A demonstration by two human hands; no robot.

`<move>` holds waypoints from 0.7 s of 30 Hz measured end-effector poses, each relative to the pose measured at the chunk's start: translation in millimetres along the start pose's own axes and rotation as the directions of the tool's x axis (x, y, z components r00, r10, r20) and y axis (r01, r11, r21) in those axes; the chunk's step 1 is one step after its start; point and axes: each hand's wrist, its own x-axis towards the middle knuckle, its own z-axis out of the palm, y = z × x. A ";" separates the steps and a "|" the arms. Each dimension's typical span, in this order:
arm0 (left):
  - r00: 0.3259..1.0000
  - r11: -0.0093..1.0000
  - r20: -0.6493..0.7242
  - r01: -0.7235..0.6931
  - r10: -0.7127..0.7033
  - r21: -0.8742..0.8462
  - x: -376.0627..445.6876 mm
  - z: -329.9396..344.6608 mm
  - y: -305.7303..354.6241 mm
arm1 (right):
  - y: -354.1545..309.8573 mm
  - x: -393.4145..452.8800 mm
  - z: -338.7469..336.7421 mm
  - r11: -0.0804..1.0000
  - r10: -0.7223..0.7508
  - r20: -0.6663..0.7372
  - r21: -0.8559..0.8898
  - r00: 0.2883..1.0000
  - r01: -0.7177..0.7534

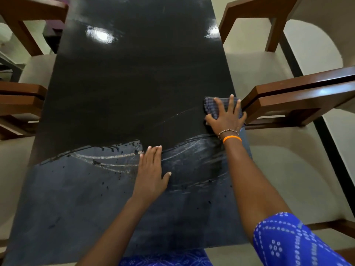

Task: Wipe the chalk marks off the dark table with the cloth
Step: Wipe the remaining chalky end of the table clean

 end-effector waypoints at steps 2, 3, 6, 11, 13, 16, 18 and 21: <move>0.999 1.000 0.036 -0.023 0.023 0.006 -1.8 4.9 6.4 | 3.1 2.5 0.2 1.000 0.002 0.014 0.020 1.000 -0.002; 0.998 1.000 0.057 -0.027 0.027 0.004 -3.1 7.2 8.7 | 3.9 0.8 0.2 0.999 -0.010 0.013 0.033 1.000 0.010; 0.993 0.999 0.115 -0.031 0.034 -0.024 -6.8 10.8 12.0 | 12.0 -8.2 -2.8 0.999 -0.034 0.015 0.037 0.999 0.034; 0.990 0.996 0.128 -0.041 0.050 -0.079 -9.8 12.5 11.8 | 34.5 -45.6 -3.2 1.000 -0.001 -0.031 0.027 1.000 0.002; 0.992 0.989 0.105 -0.048 0.063 -0.141 -10.2 11.8 11.4 | 41.5 -62.9 1.4 0.999 0.030 -0.037 0.025 0.999 -0.029; 0.996 0.977 0.060 -0.047 0.061 -0.208 -11.1 11.2 7.8 | 36.4 -80.1 8.5 0.997 0.063 -0.036 -0.034 0.997 -0.064; 0.998 0.975 0.050 -0.031 0.043 -0.222 -12.7 9.8 0.8 | 21.2 -87.9 13.4 0.996 0.063 -0.037 -0.059 0.997 -0.065; 0.999 0.974 0.035 0.006 0.002 -0.228 -17.8 5.1 -15.9 | -9.9 -95.9 22.6 0.998 0.029 -0.052 -0.060 0.998 -0.033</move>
